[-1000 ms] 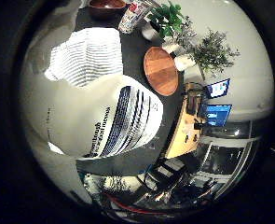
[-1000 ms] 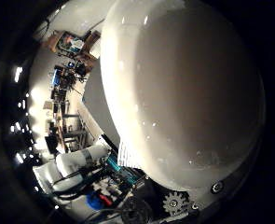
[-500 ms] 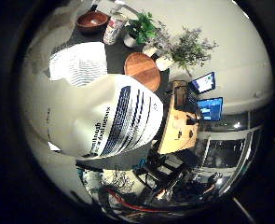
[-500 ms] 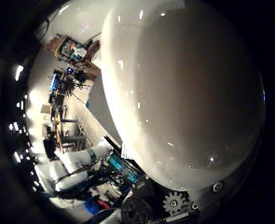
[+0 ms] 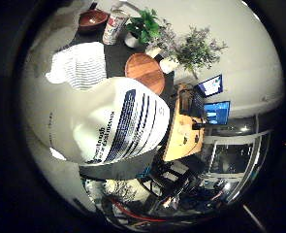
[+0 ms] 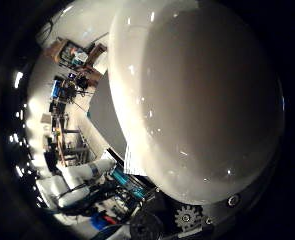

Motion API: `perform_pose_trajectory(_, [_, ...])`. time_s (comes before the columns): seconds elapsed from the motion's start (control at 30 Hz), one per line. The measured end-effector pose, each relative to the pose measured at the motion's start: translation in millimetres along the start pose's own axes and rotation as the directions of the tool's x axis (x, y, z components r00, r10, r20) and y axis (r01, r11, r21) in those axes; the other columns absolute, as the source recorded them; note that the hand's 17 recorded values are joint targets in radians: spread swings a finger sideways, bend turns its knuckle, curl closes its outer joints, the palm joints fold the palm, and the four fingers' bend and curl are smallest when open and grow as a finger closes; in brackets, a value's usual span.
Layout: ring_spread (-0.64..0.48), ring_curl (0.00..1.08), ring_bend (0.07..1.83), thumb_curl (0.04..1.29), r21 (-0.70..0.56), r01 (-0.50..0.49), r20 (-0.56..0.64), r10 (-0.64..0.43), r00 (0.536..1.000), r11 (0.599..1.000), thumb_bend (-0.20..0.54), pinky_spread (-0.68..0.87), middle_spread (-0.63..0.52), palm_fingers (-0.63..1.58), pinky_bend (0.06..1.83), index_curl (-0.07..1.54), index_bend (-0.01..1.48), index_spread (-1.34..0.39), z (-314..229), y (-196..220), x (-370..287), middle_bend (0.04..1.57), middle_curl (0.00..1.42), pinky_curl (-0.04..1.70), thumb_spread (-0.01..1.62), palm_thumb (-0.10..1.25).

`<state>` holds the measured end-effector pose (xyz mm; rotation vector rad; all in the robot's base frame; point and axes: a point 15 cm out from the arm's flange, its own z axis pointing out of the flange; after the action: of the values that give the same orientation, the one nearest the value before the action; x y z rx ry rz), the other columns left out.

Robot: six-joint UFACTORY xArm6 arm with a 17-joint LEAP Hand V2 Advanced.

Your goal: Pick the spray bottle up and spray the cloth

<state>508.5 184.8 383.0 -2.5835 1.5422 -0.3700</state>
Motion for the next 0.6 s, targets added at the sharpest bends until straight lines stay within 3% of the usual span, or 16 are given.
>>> perform_pose_trajectory(0.37, [-0.22, 0.81, 1.32, 0.72, 0.032, -0.017, 0.027, 0.016, 1.0, 0.999, -0.013, -0.22, -0.1, 1.14, 0.99, 0.72, 1.23, -0.18, 17, -1, -5, 1.4, 0.65, 1.47, 1.06, 0.98])
perform_pose_trajectory(0.6, [-0.22, 0.81, 1.32, 0.72, 0.109, -0.114, 0.243, 0.085, 0.966, 0.987, -0.013, -0.22, -0.1, 1.14, 0.99, 0.72, 1.23, -0.18, -14, -12, -30, 1.4, 0.65, 1.47, 1.06, 0.98])
